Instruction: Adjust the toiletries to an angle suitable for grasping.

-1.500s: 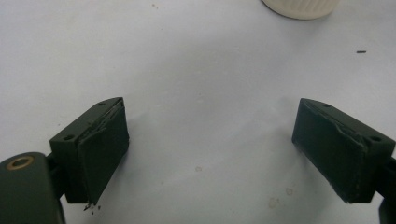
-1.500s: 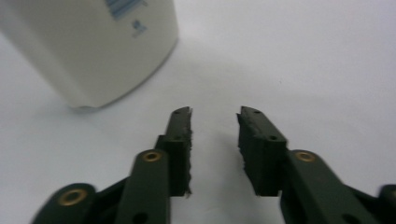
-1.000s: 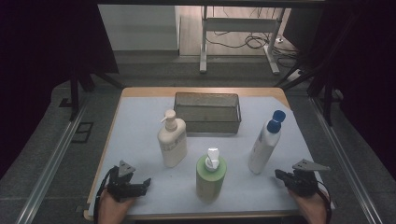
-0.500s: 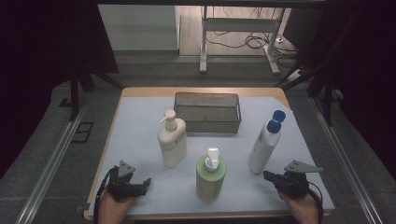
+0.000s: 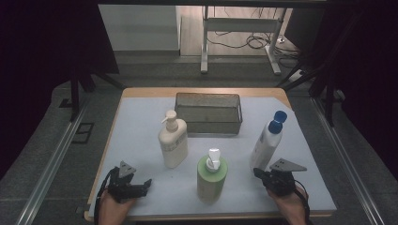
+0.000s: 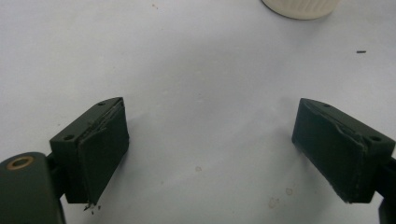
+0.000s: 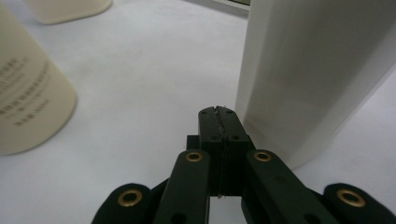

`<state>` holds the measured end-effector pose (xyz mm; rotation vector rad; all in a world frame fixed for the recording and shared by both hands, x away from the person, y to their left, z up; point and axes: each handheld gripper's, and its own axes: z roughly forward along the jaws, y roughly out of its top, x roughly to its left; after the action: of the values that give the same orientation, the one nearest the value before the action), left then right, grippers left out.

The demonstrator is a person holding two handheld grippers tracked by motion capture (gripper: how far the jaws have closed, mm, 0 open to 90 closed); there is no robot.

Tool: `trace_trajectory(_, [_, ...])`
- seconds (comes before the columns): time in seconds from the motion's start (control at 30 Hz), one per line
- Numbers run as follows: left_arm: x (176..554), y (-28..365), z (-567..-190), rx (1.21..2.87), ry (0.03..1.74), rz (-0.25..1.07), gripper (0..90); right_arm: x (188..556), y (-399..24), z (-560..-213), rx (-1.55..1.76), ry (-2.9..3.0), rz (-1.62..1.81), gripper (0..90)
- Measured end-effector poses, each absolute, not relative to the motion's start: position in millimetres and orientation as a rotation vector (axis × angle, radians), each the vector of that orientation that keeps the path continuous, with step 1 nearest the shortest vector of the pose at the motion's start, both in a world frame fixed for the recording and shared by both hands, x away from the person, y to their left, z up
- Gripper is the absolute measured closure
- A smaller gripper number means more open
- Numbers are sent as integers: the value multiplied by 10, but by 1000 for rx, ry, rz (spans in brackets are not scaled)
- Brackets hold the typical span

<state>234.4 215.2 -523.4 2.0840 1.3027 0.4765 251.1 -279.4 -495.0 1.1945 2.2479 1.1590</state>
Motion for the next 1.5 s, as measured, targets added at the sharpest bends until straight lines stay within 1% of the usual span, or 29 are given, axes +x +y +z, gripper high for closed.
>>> trace_trajectory(0.53, [2344,2152,-5234,2084,1302,477,106,2549,-2815,-4992,1193,2248,1116,896])
trace_trajectory(1.5, [2344,2152,-5234,2083,1303,476,106,2582,-3097,-5003,1247,2227,1065,895])
